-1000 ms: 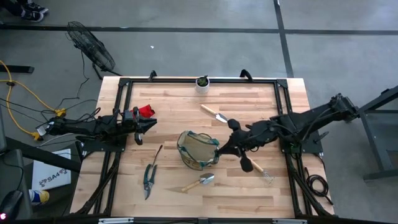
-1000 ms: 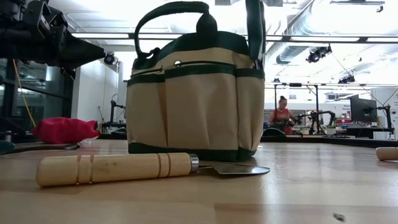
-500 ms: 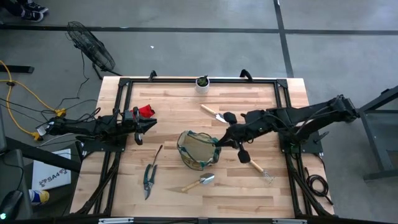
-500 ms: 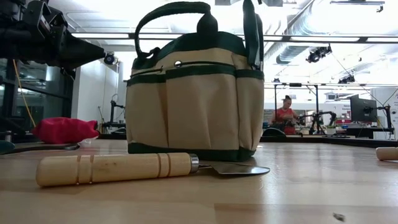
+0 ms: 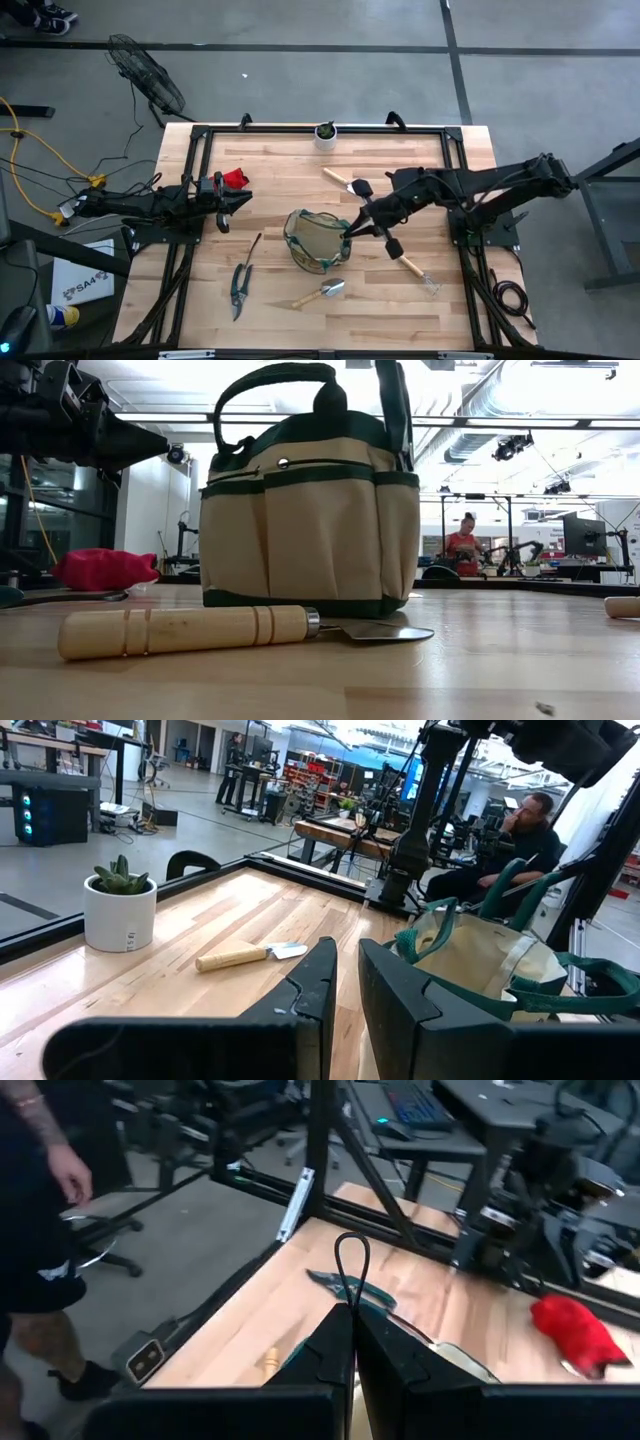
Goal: Pick & Place Garden tools in Gardening bag
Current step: Put the green shear scissors into the gardening bag, then put the brown trowel into the gardening bag
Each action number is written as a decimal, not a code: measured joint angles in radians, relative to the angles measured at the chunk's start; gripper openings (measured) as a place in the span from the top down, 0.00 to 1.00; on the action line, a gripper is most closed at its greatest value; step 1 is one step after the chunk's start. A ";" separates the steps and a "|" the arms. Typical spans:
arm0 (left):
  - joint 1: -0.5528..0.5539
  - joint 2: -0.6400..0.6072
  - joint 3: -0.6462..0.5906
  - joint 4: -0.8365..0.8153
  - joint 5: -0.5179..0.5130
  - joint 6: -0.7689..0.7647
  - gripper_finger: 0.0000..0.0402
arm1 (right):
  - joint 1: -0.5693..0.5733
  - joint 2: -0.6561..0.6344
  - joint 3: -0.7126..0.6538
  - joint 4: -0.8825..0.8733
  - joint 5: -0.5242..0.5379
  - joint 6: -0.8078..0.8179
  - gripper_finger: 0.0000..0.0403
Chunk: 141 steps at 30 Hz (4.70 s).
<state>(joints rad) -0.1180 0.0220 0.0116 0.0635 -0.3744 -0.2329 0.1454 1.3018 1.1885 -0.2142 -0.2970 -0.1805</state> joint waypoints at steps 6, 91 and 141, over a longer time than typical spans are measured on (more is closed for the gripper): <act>0.000 0.000 0.000 0.000 0.000 0.000 0.89 | -0.022 0.011 0.000 -0.006 -0.116 -0.073 0.99; 0.000 0.000 0.000 0.000 0.006 0.000 0.89 | -0.310 0.092 0.000 -0.131 0.215 0.502 0.36; 0.000 0.000 0.000 0.000 0.007 0.000 0.89 | -0.751 0.475 0.000 -0.398 -0.040 0.125 0.36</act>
<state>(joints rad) -0.1181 0.0223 0.0116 0.0636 -0.3676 -0.2332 -0.6056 1.7767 1.1885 -0.6125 -0.3367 -0.0559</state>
